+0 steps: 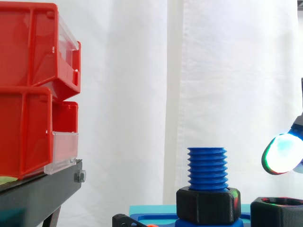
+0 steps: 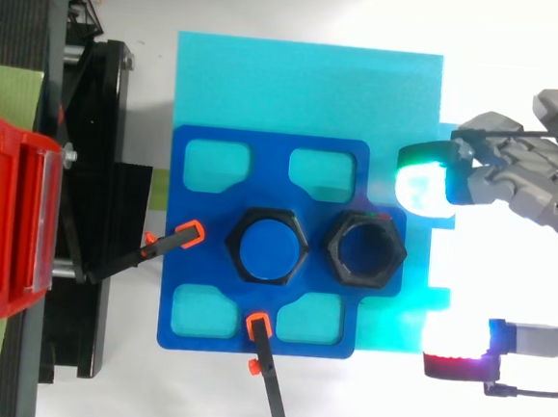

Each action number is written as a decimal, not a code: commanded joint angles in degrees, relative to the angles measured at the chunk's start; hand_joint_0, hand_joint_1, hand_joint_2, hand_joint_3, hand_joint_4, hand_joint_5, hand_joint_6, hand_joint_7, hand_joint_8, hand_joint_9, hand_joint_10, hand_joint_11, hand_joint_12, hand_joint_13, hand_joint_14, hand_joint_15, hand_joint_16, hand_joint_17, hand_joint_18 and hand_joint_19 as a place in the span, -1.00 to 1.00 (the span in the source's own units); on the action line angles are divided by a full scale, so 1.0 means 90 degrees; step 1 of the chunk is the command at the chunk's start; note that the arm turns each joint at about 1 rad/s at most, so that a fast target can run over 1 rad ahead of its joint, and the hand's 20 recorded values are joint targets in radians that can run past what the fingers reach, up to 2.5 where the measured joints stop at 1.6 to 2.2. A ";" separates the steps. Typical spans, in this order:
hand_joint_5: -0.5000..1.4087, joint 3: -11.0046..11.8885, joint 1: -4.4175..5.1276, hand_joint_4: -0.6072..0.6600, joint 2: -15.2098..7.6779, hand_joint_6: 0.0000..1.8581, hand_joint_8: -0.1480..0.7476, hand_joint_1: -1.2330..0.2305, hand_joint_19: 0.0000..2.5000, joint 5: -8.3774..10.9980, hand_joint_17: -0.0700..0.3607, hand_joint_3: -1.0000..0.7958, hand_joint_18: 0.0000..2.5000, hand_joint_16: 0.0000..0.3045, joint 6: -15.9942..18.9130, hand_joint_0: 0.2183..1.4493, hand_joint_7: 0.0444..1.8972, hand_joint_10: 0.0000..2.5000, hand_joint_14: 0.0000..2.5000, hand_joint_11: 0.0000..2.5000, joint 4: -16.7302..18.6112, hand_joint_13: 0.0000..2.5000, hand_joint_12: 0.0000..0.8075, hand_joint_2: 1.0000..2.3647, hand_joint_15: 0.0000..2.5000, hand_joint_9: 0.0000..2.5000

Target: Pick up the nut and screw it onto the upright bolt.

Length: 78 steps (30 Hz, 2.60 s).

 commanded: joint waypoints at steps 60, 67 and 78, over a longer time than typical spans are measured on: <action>-0.73 0.0502 0.0258 0.47 -0.0854 -0.46 0.13 -0.41 -1.00 0.1095 0.05 -0.44 -0.79 -0.54 -0.2124 -0.76 -0.18 -1.00 -1.00 -1.00 0.1634 -0.78 0.17 -1.00 -1.00 -0.79; -0.73 0.0541 0.0249 0.46 -0.0893 -0.46 0.14 -0.38 -1.00 0.1095 0.05 -0.44 -0.78 -0.54 -0.2017 -0.75 -0.19 -1.00 -1.00 -1.00 0.1663 -0.77 0.18 -1.00 -1.00 -0.79; -0.73 0.0550 0.0239 0.46 -0.0941 -0.46 0.14 -0.36 -1.00 0.1007 0.05 -0.44 -0.78 -0.55 -0.1900 -0.75 -0.18 -1.00 -1.00 -1.00 0.1595 -0.76 0.17 -1.00 -1.00 -0.79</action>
